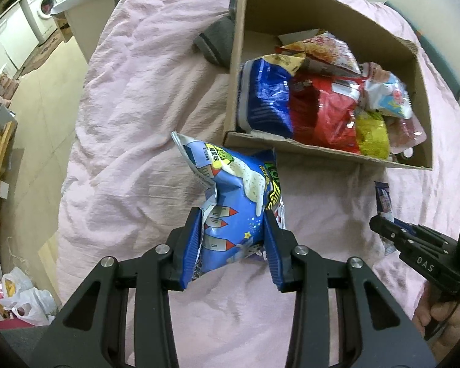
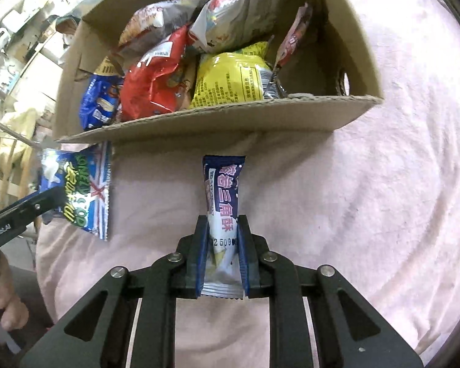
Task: Organize snacks
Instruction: 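Carry the blue bag and white stick packet over the box and lower them inside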
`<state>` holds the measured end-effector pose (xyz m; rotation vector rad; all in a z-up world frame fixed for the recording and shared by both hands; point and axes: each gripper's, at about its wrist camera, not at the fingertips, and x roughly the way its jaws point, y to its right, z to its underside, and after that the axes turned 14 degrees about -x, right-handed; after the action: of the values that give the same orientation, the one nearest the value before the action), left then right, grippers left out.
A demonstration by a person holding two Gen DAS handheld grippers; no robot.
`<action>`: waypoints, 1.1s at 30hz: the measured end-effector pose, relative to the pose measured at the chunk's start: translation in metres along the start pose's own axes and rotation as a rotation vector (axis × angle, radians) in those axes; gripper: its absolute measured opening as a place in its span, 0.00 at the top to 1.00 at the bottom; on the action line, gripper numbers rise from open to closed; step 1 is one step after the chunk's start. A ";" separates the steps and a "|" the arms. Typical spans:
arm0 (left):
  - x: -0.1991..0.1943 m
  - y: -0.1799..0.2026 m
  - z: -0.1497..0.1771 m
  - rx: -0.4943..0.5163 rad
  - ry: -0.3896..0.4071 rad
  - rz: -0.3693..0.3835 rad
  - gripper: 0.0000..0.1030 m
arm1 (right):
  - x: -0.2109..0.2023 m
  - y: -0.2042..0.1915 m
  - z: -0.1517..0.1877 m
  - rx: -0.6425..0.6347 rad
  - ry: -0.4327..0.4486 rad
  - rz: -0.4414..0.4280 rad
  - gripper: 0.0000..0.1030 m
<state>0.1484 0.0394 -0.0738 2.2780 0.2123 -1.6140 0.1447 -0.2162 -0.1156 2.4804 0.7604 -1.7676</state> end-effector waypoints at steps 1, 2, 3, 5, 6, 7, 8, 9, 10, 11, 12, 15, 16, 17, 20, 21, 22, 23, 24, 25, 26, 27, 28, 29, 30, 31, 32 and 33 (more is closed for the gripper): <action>-0.002 0.001 0.001 0.006 0.002 0.005 0.67 | -0.004 -0.001 0.002 0.002 0.002 -0.007 0.82; -0.005 0.000 0.003 0.008 0.006 0.005 0.67 | -0.005 0.001 -0.002 0.001 0.004 -0.011 0.82; -0.006 -0.001 0.006 0.008 0.005 0.003 0.67 | -0.009 0.001 -0.002 -0.002 0.005 -0.015 0.82; -0.006 -0.006 0.015 0.001 -0.010 -0.007 0.67 | -0.015 0.005 -0.002 -0.002 0.009 -0.029 0.82; -0.006 -0.010 0.020 -0.006 -0.022 -0.009 0.67 | -0.018 0.005 -0.001 -0.002 0.011 -0.040 0.82; -0.006 -0.013 0.024 -0.016 -0.036 -0.009 0.67 | -0.020 0.003 0.001 -0.003 0.015 -0.047 0.82; -0.007 -0.016 0.029 -0.026 -0.047 -0.006 0.67 | -0.025 0.002 0.002 -0.006 0.022 -0.057 0.82; -0.009 -0.018 0.032 -0.037 -0.050 -0.002 0.67 | -0.028 -0.001 0.005 -0.006 0.024 -0.065 0.82; -0.014 -0.020 0.035 -0.043 -0.046 0.003 0.67 | -0.030 -0.002 0.006 -0.006 0.026 -0.077 0.82; -0.020 -0.020 0.038 -0.043 -0.036 0.010 0.67 | -0.033 -0.003 0.007 -0.007 0.030 -0.087 0.82; -0.026 -0.019 0.041 -0.041 -0.023 0.017 0.67 | -0.038 -0.002 0.008 -0.008 0.037 -0.093 0.82; -0.051 -0.017 0.048 -0.025 0.032 0.042 0.67 | -0.047 -0.013 0.006 -0.015 0.078 -0.124 0.82; -0.063 -0.016 0.050 -0.013 0.068 0.047 0.67 | -0.056 -0.013 0.005 -0.019 0.101 -0.131 0.82; -0.069 -0.016 0.050 -0.004 0.089 0.047 0.67 | -0.061 -0.012 0.006 -0.021 0.113 -0.135 0.82; -0.087 -0.012 0.046 0.027 0.148 0.054 0.67 | -0.074 -0.016 -0.008 -0.039 0.165 -0.116 0.82; -0.092 -0.012 0.042 0.026 0.161 0.063 0.67 | -0.074 -0.021 -0.014 -0.051 0.174 -0.094 0.82; -0.096 -0.011 0.038 0.024 0.172 0.081 0.67 | -0.075 -0.022 -0.017 -0.054 0.180 -0.084 0.82; -0.101 -0.008 0.032 0.022 0.184 0.097 0.67 | -0.079 -0.022 -0.022 -0.054 0.192 -0.077 0.82; -0.104 -0.006 0.028 0.024 0.196 0.102 0.67 | -0.085 -0.020 -0.024 -0.055 0.200 -0.074 0.82; -0.107 -0.001 0.021 0.031 0.212 0.106 0.67 | -0.089 -0.020 -0.029 -0.057 0.213 -0.065 0.82; -0.109 0.003 0.016 0.039 0.225 0.110 0.67 | -0.087 -0.024 -0.033 -0.058 0.222 -0.059 0.82; -0.112 0.009 0.009 0.050 0.240 0.113 0.67 | -0.091 -0.025 -0.038 -0.057 0.234 -0.057 0.82; -0.113 0.014 0.004 0.059 0.250 0.113 0.67 | -0.094 -0.024 -0.042 -0.055 0.244 -0.058 0.82; -0.114 0.020 -0.002 0.067 0.258 0.114 0.67 | -0.096 -0.023 -0.046 -0.051 0.255 -0.058 0.82; -0.115 0.025 -0.009 0.073 0.262 0.117 0.67 | -0.098 -0.023 -0.051 -0.046 0.265 -0.056 0.82; -0.116 0.033 -0.019 0.080 0.268 0.126 0.67 | -0.100 -0.022 -0.055 -0.043 0.273 -0.054 0.82; -0.119 0.037 -0.024 0.085 0.277 0.130 0.67 | -0.101 -0.021 -0.062 -0.038 0.283 -0.047 0.82; -0.120 0.041 -0.030 0.091 0.292 0.132 0.67 | -0.102 -0.020 -0.066 -0.035 0.288 -0.044 0.82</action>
<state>0.1462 0.0202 0.0552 2.5341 0.0574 -1.2474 0.1704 -0.2198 0.0050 2.7492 0.8554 -1.4099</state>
